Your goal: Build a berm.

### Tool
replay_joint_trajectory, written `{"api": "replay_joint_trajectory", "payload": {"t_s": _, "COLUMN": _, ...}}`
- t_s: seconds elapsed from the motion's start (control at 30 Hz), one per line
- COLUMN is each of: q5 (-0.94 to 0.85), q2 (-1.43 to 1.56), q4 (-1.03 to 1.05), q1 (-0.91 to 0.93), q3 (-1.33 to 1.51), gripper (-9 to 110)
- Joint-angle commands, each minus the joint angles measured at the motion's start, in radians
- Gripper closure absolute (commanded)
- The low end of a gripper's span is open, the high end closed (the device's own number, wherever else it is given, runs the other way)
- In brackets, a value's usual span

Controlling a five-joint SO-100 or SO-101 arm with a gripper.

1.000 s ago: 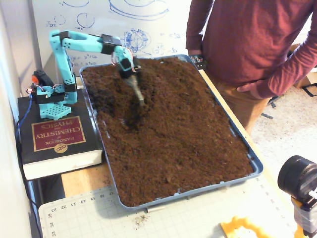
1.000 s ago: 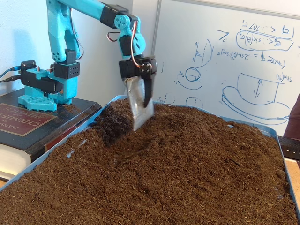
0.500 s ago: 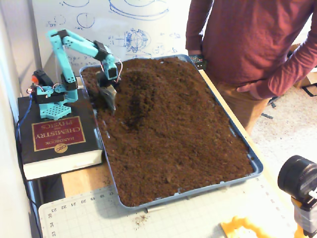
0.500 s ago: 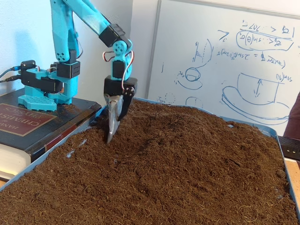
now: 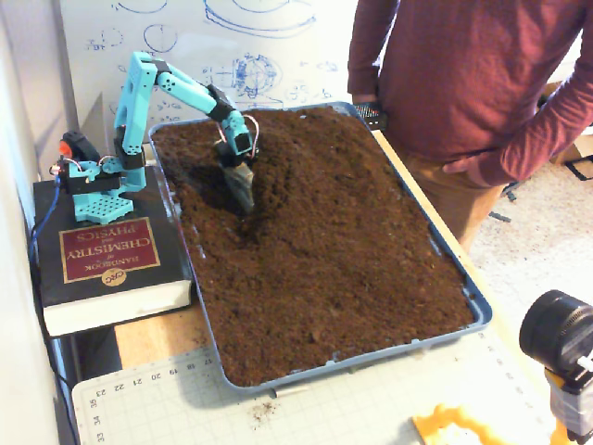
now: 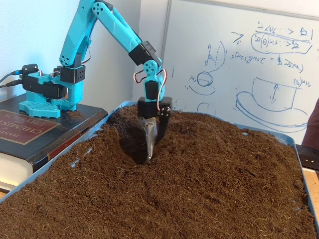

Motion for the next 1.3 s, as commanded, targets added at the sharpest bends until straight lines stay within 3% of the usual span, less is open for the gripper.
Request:
{"api": "replay_joint_trajectory", "payload": {"t_s": 0.0, "q5": 0.035, "q2": 0.080, "q4": 0.032, "q1": 0.017, "q3": -0.256, "gripper": 101}}
{"api": "replay_joint_trajectory", "payload": {"t_s": 0.37, "q5": 0.155, "q2": 0.291, "q4": 0.288, "q1": 0.014, "q3": -0.308, "gripper": 101}}
{"api": "replay_joint_trajectory", "payload": {"t_s": 0.73, "q5": 0.137, "q2": 0.517, "q4": 0.841, "q1": -0.049, "q3": -0.176, "gripper": 101}}
{"api": "replay_joint_trajectory", "payload": {"t_s": 0.9, "q5": 0.152, "q2": 0.472, "q4": 0.726, "q1": -0.160, "q3": 0.015, "gripper": 101}}
{"api": "replay_joint_trajectory", "payload": {"t_s": 1.27, "q5": 0.166, "q2": 0.241, "q4": 0.100, "q1": -0.282, "q3": 0.262, "gripper": 101}}
